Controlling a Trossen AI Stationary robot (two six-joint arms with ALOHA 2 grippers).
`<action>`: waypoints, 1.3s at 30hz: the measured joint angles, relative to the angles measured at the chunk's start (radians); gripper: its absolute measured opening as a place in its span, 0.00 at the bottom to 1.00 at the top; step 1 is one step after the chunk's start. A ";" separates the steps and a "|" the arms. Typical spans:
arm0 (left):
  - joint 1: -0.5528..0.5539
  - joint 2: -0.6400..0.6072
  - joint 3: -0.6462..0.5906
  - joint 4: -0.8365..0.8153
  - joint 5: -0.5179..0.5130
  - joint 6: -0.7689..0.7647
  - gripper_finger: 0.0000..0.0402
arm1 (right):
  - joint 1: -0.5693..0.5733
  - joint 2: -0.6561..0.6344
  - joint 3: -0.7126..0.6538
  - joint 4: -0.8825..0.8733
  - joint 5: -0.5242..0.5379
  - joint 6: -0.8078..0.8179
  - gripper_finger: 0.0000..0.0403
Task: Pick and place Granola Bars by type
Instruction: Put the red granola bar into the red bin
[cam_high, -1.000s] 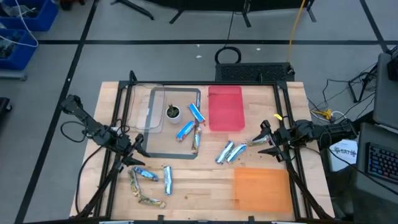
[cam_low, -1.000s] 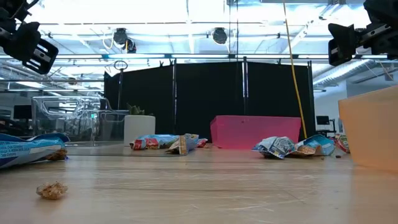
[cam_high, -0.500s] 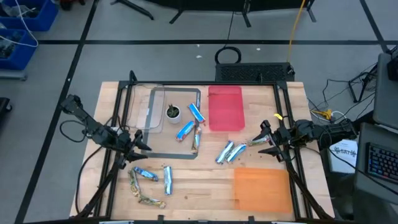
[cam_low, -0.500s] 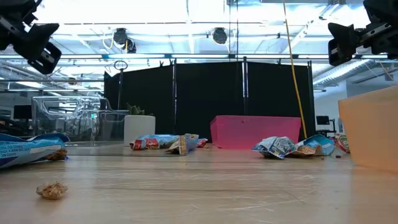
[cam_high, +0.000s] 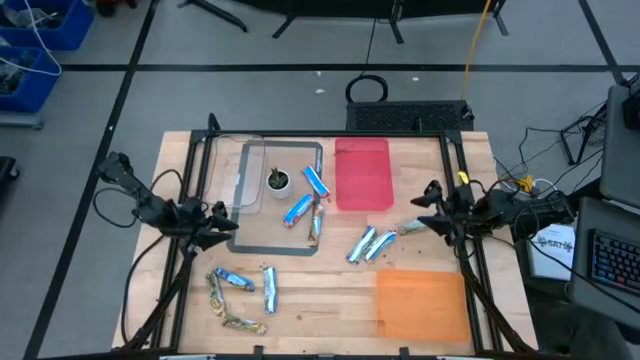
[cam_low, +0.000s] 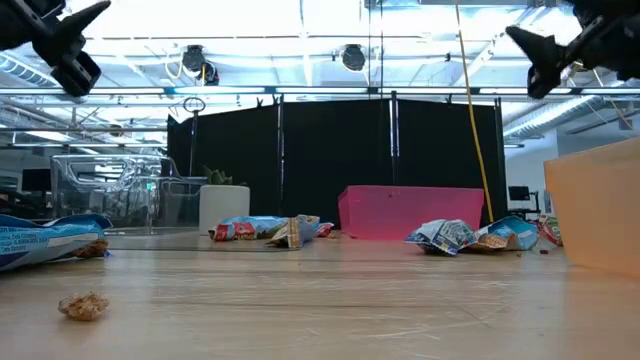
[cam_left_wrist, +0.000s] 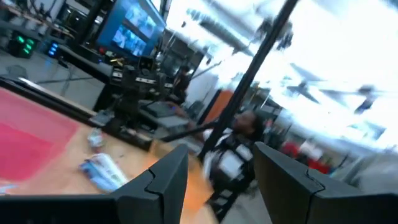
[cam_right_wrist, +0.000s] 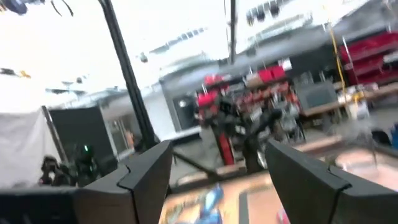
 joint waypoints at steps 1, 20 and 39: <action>0.000 0.000 0.000 0.018 -0.004 -0.020 0.46 | 0.000 0.000 0.000 0.028 -0.001 0.001 0.62; 0.000 0.000 0.041 0.146 -0.068 0.237 0.46 | 0.000 0.005 0.000 0.099 0.070 0.069 0.62; 0.000 0.000 0.041 0.145 -0.083 0.243 0.46 | 0.000 0.301 0.433 -0.171 0.068 -0.061 0.62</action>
